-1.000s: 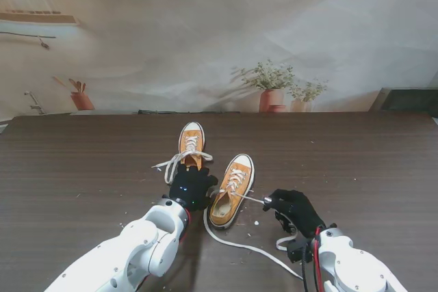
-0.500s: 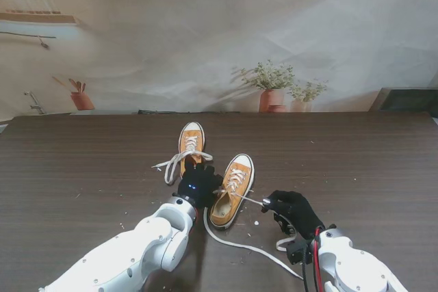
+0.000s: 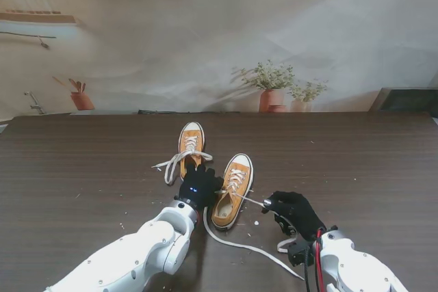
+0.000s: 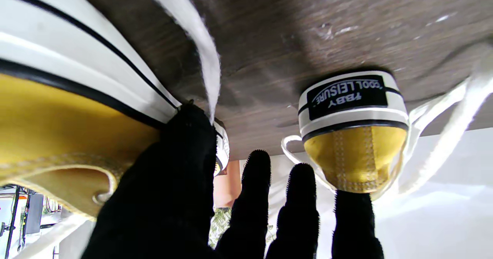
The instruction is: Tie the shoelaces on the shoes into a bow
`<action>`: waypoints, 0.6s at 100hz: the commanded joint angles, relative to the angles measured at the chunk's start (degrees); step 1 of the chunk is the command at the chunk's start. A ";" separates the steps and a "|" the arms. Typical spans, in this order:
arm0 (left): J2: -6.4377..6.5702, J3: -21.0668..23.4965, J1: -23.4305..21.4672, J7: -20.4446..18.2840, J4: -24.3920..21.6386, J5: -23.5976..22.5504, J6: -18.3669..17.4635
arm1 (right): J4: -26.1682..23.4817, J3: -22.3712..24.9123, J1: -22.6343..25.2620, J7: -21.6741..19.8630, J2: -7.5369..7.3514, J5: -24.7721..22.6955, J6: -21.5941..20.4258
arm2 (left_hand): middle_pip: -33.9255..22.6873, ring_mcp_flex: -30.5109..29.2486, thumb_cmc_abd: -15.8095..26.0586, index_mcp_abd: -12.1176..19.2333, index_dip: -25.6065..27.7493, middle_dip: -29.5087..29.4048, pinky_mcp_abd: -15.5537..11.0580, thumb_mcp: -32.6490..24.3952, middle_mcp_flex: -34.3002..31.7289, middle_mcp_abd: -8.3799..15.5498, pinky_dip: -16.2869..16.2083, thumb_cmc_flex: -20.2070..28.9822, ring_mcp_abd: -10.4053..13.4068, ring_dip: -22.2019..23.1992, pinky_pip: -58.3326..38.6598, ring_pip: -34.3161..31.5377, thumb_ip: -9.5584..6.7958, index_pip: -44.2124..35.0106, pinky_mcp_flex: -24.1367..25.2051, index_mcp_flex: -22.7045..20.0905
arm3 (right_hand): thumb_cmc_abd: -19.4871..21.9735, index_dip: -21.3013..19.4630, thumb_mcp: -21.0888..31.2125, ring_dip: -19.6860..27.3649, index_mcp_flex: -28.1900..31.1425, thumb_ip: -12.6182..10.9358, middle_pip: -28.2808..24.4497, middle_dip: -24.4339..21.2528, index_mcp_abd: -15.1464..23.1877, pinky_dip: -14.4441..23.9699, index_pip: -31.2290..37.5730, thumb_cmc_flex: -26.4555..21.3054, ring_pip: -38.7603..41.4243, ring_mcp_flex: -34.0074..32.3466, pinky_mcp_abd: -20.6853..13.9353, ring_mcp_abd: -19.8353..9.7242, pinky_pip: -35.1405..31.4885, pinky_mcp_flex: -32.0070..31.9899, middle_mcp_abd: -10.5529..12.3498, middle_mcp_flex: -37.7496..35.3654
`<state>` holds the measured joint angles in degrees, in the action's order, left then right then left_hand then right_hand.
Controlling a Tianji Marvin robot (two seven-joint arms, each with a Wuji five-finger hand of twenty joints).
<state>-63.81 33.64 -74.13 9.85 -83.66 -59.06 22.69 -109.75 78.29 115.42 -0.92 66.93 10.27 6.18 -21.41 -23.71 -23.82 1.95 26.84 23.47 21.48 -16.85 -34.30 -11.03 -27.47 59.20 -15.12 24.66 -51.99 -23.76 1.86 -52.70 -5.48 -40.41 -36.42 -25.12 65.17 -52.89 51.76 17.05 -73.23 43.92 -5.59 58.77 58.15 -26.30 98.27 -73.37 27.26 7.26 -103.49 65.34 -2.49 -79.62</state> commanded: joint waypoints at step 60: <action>-2.05 11.98 -15.69 14.88 -6.98 5.65 -7.81 | -0.67 -0.47 0.38 -1.19 -0.33 0.92 -0.02 | -0.61 -9.37 -3.82 -12.27 16.72 -5.45 2.92 -29.29 -14.05 -9.92 8.82 -8.15 -8.17 -8.28 15.66 4.83 -1.26 -15.46 -2.37 15.52 | 2.04 1.35 -0.83 0.35 0.12 -0.26 -1.35 1.18 -0.09 -1.30 1.73 -2.30 4.81 -1.52 -0.64 -1.77 -16.45 1.98 -1.50 -2.09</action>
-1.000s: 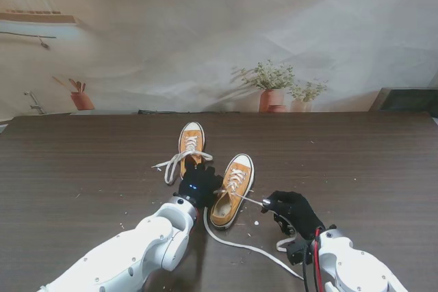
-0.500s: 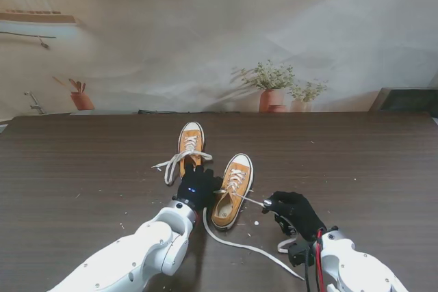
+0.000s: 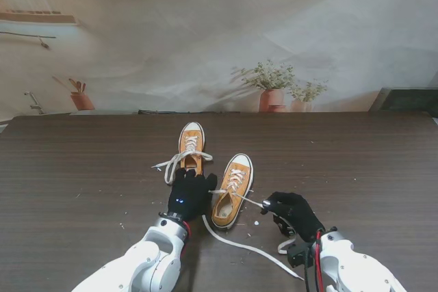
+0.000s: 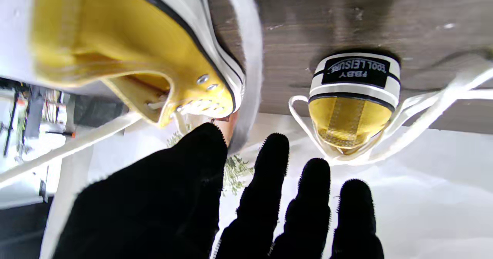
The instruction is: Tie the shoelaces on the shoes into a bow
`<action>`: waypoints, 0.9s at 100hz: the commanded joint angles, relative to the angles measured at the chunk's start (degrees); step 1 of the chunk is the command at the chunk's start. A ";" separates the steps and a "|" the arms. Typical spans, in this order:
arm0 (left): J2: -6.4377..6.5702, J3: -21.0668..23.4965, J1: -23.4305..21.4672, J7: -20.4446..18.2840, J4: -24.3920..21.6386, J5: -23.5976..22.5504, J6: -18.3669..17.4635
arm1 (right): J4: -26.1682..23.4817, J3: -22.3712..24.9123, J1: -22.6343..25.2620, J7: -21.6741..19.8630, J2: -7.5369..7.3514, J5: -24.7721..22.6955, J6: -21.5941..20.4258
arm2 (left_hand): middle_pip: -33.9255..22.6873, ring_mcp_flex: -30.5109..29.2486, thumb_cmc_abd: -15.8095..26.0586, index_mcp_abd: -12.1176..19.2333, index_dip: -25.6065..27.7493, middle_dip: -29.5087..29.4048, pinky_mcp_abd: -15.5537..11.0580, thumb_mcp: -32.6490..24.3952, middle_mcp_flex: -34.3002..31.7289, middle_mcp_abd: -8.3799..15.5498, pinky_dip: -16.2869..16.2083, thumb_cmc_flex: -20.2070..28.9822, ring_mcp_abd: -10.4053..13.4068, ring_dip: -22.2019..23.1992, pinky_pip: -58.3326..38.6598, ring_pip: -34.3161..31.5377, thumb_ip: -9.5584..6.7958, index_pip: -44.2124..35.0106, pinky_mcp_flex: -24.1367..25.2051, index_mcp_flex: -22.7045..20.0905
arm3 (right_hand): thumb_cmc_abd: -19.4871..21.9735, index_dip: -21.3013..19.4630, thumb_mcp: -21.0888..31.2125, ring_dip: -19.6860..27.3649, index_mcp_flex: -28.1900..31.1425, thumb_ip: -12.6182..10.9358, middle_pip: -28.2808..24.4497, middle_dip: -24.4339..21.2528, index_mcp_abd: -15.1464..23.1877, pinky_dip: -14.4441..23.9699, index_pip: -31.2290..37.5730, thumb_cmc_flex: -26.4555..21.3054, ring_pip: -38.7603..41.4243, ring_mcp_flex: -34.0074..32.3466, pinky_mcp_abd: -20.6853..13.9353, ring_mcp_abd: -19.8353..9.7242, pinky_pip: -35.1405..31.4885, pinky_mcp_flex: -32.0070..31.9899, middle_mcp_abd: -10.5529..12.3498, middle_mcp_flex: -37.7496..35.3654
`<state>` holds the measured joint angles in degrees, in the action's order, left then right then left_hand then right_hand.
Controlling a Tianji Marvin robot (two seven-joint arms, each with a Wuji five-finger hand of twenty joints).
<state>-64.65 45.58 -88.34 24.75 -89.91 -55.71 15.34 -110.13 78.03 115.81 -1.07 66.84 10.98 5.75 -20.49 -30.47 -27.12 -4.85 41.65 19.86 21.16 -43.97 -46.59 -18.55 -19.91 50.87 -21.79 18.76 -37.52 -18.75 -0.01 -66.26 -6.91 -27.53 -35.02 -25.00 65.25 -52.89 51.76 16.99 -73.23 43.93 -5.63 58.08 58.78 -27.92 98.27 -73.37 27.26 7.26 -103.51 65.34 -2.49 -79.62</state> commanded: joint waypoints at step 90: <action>-1.58 0.55 -2.10 5.82 1.18 0.28 -1.20 | -0.68 -0.96 -0.24 -2.85 -0.57 1.40 1.70 | -1.24 15.43 8.04 -4.42 -19.97 1.61 -4.69 16.36 22.12 4.32 5.32 3.70 3.76 -0.23 10.74 2.41 -0.16 39.72 10.82 -3.45 | 1.33 0.82 -1.38 0.47 0.71 -0.50 -1.46 1.18 -0.41 -1.84 0.18 -0.39 4.85 -1.50 -0.44 -1.53 -15.98 1.91 -1.74 -2.35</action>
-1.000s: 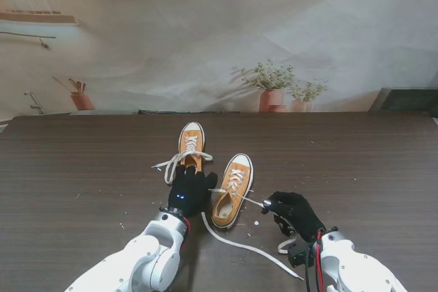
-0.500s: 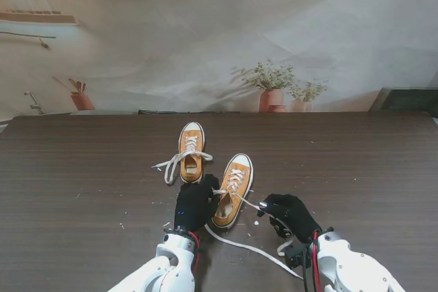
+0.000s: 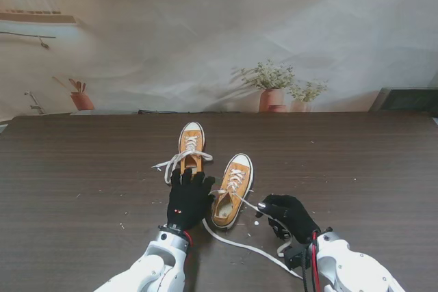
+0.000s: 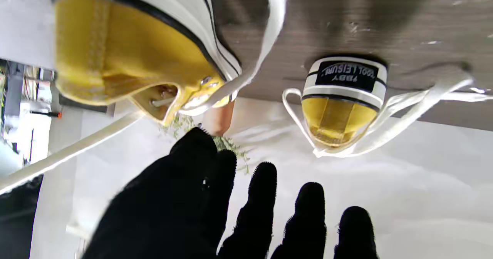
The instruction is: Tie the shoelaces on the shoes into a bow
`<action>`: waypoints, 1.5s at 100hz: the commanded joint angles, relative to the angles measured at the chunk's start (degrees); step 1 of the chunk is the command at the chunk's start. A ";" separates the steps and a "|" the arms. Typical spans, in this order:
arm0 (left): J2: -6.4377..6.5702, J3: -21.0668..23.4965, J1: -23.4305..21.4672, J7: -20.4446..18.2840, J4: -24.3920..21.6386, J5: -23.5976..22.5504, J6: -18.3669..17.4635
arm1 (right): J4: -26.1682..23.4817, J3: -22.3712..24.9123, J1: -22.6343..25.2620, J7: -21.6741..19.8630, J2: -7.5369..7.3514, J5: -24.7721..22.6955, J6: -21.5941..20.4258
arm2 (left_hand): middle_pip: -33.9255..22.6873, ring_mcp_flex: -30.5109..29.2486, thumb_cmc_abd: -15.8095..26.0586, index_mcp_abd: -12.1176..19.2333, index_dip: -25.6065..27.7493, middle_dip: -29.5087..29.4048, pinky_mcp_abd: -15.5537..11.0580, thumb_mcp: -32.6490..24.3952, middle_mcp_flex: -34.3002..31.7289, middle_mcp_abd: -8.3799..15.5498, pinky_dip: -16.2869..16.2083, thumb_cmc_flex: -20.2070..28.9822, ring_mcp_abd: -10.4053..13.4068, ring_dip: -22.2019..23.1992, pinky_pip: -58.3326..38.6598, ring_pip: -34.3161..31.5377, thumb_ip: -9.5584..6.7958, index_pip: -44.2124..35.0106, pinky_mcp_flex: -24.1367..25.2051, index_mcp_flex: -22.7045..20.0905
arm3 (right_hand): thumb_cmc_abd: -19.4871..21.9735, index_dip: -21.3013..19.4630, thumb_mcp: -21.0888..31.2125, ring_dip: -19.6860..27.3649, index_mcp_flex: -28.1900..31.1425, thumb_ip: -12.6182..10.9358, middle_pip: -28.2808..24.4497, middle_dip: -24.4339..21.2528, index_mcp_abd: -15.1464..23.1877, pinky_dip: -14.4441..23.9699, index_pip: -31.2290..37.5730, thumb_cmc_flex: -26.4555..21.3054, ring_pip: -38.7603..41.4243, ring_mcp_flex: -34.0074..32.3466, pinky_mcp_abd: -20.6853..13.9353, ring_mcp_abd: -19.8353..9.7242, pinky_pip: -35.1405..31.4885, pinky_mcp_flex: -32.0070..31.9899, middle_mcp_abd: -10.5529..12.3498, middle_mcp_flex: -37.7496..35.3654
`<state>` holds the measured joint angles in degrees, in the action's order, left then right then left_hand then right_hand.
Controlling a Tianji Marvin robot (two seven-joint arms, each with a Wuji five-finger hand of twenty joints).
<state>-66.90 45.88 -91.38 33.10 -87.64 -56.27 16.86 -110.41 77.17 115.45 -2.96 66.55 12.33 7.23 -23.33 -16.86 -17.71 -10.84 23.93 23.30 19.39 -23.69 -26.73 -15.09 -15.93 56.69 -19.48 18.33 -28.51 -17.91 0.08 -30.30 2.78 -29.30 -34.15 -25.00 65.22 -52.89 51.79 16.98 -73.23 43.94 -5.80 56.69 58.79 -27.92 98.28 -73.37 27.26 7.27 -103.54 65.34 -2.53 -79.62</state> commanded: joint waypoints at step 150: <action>0.48 -1.66 3.35 -1.43 3.57 2.70 -6.95 | -0.93 0.38 0.95 -2.32 -0.56 1.04 -0.47 | -2.02 -9.36 0.85 1.45 18.04 1.31 4.30 -5.33 -14.52 -3.19 1.86 -4.15 -3.39 0.51 22.52 -1.56 -0.11 -35.55 -14.44 -9.74 | 2.66 0.51 -2.88 0.48 1.50 -0.80 -1.40 1.19 -0.43 -0.61 -0.12 -1.65 4.86 -1.45 0.12 -0.79 -15.96 1.84 -2.15 -2.40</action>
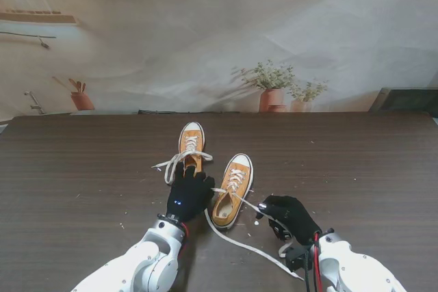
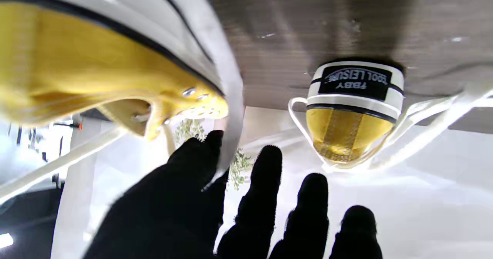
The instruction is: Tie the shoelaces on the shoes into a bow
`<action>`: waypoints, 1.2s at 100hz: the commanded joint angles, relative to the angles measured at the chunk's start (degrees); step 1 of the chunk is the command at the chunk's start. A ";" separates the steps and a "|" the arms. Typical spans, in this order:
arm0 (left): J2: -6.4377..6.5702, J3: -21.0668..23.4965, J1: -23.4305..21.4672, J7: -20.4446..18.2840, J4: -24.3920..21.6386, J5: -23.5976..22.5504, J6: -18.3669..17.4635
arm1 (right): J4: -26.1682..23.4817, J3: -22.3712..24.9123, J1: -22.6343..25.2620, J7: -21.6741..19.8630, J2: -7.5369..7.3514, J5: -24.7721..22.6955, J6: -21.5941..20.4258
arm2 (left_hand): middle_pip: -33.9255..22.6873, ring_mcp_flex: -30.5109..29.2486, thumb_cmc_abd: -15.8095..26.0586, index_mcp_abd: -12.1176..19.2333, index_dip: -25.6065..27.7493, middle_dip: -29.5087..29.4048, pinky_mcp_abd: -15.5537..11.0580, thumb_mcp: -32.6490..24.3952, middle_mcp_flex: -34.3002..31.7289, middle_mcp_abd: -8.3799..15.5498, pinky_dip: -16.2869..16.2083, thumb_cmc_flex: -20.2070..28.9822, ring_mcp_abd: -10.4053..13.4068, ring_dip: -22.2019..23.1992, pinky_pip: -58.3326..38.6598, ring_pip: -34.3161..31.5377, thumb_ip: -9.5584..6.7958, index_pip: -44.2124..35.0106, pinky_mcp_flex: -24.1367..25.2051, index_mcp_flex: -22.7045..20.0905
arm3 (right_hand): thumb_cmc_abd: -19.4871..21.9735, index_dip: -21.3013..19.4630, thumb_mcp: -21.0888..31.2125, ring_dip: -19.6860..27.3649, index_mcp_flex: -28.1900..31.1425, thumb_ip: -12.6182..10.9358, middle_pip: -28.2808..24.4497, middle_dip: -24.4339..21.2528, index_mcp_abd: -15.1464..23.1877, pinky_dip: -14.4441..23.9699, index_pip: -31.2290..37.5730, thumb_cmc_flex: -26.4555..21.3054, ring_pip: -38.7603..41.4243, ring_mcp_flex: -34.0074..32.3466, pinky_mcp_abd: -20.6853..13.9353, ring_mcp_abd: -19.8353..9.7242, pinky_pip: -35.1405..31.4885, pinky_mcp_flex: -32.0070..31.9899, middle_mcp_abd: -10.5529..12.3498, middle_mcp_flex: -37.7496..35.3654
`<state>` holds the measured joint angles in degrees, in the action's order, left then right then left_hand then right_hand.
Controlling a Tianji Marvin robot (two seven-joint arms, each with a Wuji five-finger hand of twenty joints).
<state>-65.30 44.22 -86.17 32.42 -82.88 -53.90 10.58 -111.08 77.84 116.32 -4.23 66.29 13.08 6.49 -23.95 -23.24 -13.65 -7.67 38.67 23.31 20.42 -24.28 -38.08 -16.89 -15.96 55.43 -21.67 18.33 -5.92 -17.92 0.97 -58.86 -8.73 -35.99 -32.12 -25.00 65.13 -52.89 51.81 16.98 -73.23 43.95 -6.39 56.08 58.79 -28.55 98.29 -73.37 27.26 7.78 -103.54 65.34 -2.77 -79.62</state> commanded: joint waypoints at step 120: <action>-12.90 7.21 -9.50 13.44 -4.88 39.12 -14.57 | -0.43 -0.76 0.06 -2.86 -0.64 1.45 0.49 | -41.17 -49.68 -9.06 -14.15 23.41 20.18 11.37 -12.75 -40.83 10.11 0.60 -18.53 8.12 12.91 -74.98 -51.13 -18.56 -27.88 -46.64 -24.54 | -4.70 1.09 -1.43 -0.28 2.11 -0.83 -2.17 1.35 -0.35 1.16 -0.45 -1.26 5.29 -1.40 0.61 -1.05 -16.43 1.86 -1.41 -3.72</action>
<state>-77.86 50.86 -95.67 47.19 -86.79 -15.05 -3.78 -111.24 76.99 116.06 -5.97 66.03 14.56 7.25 -60.03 -68.80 -22.14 -11.69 60.44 40.88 28.98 -37.33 -76.11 -11.36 -16.47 37.63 -16.34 28.45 -73.47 -61.81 -17.82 -83.92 -51.14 -58.30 -33.63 -25.00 65.13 -52.89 51.85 16.98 -73.23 43.95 -6.45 56.12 58.79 -28.55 98.29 -73.37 27.28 7.84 -103.55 65.34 -2.93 -79.64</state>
